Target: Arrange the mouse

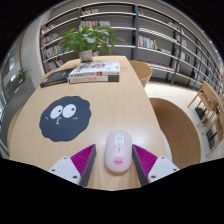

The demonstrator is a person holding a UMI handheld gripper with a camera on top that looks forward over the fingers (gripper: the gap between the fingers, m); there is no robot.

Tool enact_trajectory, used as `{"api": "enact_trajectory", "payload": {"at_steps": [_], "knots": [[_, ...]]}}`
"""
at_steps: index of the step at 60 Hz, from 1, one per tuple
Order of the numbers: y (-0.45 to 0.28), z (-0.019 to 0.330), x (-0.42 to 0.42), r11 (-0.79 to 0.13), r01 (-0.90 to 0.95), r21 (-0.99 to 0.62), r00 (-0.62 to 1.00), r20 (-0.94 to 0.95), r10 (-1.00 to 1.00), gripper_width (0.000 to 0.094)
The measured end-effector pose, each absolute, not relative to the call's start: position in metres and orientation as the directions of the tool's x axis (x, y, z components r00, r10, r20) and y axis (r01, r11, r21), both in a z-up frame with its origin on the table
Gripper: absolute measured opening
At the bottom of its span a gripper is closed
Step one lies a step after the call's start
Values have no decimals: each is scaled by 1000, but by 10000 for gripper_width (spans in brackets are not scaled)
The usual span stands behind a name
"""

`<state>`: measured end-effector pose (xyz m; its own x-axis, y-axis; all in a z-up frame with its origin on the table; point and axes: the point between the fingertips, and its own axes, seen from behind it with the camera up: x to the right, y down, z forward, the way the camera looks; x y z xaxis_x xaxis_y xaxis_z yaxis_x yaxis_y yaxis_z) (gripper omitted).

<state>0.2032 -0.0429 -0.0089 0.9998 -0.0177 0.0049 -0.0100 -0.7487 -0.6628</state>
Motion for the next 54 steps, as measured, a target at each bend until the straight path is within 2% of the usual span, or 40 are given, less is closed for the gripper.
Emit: {"api": "enact_trajectory", "payload": {"at_steps": [7,15,22,23,28,33,42,47,51,54], "knots": [[-32,-9,202,-748,-13,-664,1000,5,-21,493],[-30,-10,202,-752,-14,-659,999,13,-30,439],[-30,-11,202,-766,-22,-642,999,15,-41,353],[-31,-11,201,-770,-27,-638,999,11,-45,318],[-32,4,205,-776,-59,-628,996,10,-84,319],[-18,58,215,-717,-61,-695,991,44,-127,319],[27,206,218,-537,-14,-843,978,100,-183,319],[52,275,201,-445,8,-896,976,103,-191,318],[69,309,175,-391,17,-920,979,95,-179,317],[81,318,151,-378,20,-926,985,84,-152,316]]}}
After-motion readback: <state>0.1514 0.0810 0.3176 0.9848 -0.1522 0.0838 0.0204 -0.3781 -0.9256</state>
